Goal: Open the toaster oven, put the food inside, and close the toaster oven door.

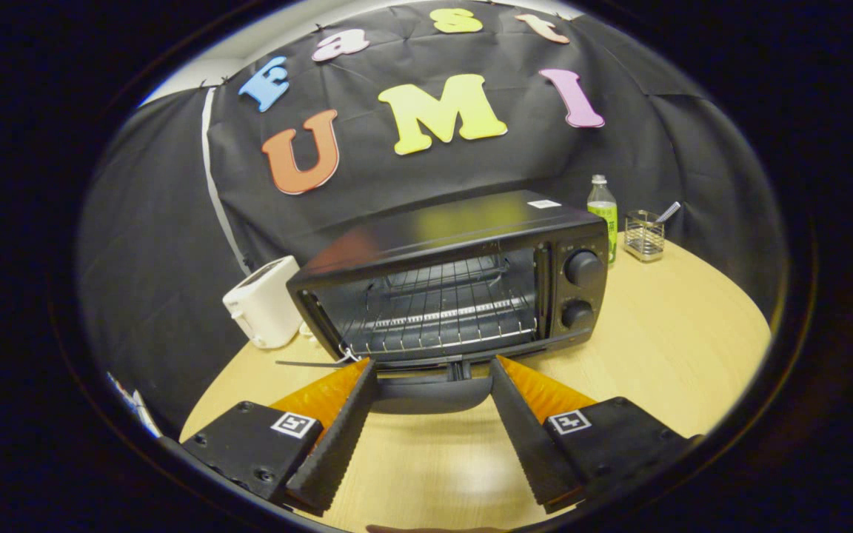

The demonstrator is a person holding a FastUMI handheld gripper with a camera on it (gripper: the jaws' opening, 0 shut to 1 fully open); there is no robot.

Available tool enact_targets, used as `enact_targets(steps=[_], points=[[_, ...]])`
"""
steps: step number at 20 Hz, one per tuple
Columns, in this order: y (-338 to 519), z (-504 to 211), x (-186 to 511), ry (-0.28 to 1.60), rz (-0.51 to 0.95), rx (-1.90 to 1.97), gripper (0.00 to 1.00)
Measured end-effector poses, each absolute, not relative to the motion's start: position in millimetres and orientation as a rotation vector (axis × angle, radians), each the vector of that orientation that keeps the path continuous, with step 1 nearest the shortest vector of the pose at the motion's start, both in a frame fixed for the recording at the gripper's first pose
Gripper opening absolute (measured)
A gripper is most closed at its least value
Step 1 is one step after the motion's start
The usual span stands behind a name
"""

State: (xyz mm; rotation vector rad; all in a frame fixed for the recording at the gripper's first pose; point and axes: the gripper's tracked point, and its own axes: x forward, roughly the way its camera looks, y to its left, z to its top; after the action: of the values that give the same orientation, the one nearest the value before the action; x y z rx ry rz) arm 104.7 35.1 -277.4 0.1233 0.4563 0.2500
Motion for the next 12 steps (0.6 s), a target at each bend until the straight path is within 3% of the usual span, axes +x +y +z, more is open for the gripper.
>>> enact_targets(steps=[12], points=[[23.6,-358.5,72.5,0.585,0.221,0.073,1.0]])
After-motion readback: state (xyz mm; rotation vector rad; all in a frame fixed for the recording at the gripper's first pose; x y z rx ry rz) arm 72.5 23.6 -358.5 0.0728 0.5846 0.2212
